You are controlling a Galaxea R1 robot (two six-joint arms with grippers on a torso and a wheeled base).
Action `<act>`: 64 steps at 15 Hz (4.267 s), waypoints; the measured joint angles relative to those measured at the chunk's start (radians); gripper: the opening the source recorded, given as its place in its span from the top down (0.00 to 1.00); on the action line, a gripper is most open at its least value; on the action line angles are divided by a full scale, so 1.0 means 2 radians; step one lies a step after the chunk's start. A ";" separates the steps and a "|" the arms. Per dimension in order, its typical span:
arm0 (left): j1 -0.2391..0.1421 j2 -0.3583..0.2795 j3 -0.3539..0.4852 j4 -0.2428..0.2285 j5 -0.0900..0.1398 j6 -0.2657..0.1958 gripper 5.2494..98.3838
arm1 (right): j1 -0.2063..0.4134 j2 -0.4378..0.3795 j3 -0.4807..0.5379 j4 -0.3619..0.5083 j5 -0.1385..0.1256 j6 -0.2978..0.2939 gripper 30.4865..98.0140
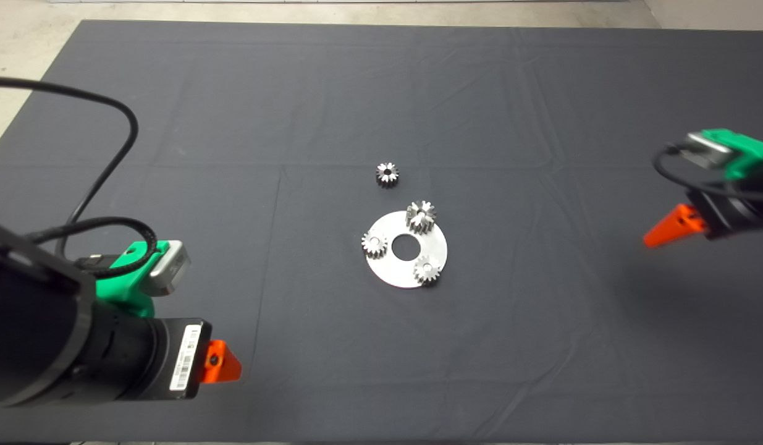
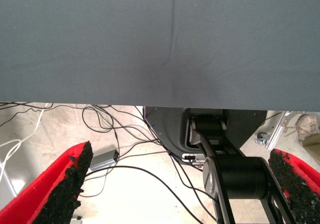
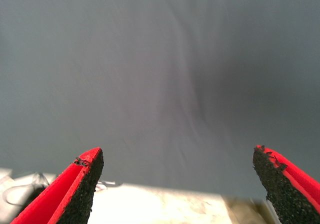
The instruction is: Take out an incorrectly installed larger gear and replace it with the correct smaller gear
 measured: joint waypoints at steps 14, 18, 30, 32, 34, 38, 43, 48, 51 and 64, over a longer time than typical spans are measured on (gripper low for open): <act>0.000 0.000 0.000 0.006 0.001 0.000 0.10 | -0.052 0.333 -0.319 -0.005 0.000 -0.014 0.39; 0.000 0.000 0.000 0.006 0.000 0.000 0.10 | -0.071 0.363 -0.304 -0.006 -0.001 -0.009 0.36; 0.000 0.000 0.000 0.008 0.000 0.000 0.10 | -0.109 0.400 -0.310 -0.051 -0.001 -0.003 0.06; 0.000 0.000 0.000 0.008 0.000 0.000 0.10 | -0.118 0.403 -0.324 -0.061 -0.001 -0.013 0.06; 0.000 0.000 0.000 0.008 0.000 0.000 0.10 | -0.123 0.409 -0.356 -0.065 -0.001 -0.039 0.06; 0.000 0.000 0.000 0.008 0.000 0.000 0.10 | -0.130 0.416 -0.408 -0.079 -0.002 -0.063 0.06; 0.000 0.000 0.000 0.008 0.000 0.000 0.10 | -0.141 0.438 -0.408 -0.087 0.001 -0.067 0.06; 0.000 0.000 0.000 0.010 0.000 0.000 0.10 | -0.142 0.439 -0.411 -0.092 -0.001 -0.067 0.06; 0.000 0.000 0.000 0.010 0.000 0.000 0.10 | -0.145 0.439 -0.412 -0.093 -0.001 -0.067 0.06; 0.000 0.000 0.000 0.018 0.000 0.000 0.10 | -0.171 0.439 -0.410 -0.105 -0.001 -0.067 0.10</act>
